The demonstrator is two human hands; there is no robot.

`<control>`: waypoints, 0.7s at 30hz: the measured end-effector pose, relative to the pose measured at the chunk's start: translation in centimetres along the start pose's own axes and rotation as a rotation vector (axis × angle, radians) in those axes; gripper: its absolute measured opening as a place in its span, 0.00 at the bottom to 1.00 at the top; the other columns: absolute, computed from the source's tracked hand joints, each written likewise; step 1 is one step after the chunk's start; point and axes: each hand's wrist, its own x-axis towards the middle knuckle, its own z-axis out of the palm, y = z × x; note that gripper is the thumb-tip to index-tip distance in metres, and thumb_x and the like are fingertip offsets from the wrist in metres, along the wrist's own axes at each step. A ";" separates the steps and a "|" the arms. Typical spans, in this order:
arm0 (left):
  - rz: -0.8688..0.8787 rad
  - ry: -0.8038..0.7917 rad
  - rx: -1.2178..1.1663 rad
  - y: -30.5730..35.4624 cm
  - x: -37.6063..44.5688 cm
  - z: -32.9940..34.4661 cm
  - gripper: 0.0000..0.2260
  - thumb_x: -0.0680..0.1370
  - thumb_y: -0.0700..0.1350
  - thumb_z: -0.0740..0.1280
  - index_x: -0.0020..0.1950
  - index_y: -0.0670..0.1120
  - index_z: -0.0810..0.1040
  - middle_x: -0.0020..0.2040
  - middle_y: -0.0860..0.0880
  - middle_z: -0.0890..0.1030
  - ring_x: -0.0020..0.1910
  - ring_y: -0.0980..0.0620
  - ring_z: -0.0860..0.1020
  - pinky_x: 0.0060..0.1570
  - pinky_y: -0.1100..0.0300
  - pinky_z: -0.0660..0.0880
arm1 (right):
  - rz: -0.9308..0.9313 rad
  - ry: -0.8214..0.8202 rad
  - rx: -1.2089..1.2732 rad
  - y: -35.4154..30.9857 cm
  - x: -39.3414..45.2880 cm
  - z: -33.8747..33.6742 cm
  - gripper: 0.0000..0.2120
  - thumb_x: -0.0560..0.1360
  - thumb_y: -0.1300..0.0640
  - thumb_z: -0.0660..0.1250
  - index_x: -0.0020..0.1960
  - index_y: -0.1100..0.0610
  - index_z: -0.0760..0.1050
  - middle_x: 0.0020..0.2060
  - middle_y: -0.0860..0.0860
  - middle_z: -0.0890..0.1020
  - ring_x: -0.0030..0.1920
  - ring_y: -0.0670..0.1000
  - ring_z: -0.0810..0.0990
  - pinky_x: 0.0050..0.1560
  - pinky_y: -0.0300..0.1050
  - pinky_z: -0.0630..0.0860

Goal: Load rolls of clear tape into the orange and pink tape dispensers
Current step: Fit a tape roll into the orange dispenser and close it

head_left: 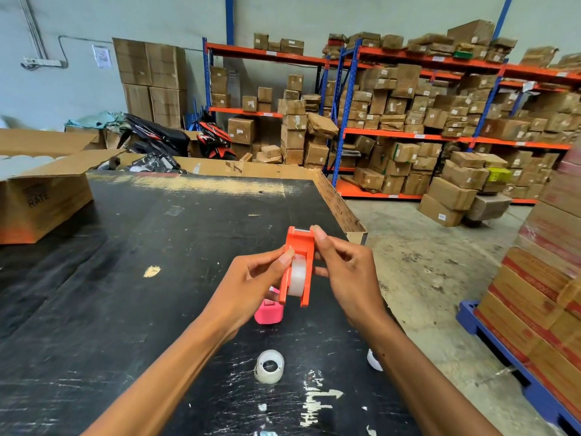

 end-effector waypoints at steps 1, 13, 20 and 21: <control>-0.005 -0.006 0.004 0.1 0.1 -0.1 0.13 0.74 0.55 0.65 0.55 0.55 0.84 0.45 0.41 0.86 0.38 0.53 0.79 0.39 0.59 0.79 | -0.006 -0.013 -0.008 0.2 -0.1 0.1 0.12 0.78 0.52 0.63 0.42 0.47 0.84 0.38 0.43 0.87 0.45 0.44 0.86 0.47 0.42 0.84; -0.100 0.061 -0.103 0.1 0.8 0.0 0.14 0.76 0.53 0.65 0.56 0.50 0.83 0.50 0.41 0.86 0.42 0.48 0.80 0.39 0.59 0.80 | 0.013 -0.120 -0.028 1.3 -0.7 0.0 0.13 0.80 0.55 0.60 0.62 0.49 0.78 0.55 0.49 0.85 0.56 0.45 0.82 0.58 0.44 0.79; -0.131 0.099 -0.095 -0.6 0.9 1.2 0.13 0.76 0.54 0.66 0.55 0.51 0.84 0.49 0.42 0.86 0.38 0.53 0.80 0.34 0.64 0.77 | 0.036 -0.137 -0.083 2.5 -1.2 -0.1 0.14 0.81 0.53 0.58 0.62 0.51 0.78 0.54 0.46 0.85 0.58 0.42 0.81 0.60 0.40 0.76; -0.133 0.106 -0.096 -0.6 1.0 1.3 0.13 0.76 0.55 0.66 0.55 0.51 0.84 0.48 0.42 0.86 0.37 0.54 0.80 0.34 0.64 0.77 | 0.045 -0.150 -0.085 2.4 -1.1 -0.3 0.14 0.81 0.53 0.59 0.63 0.48 0.77 0.53 0.41 0.84 0.56 0.38 0.80 0.58 0.35 0.76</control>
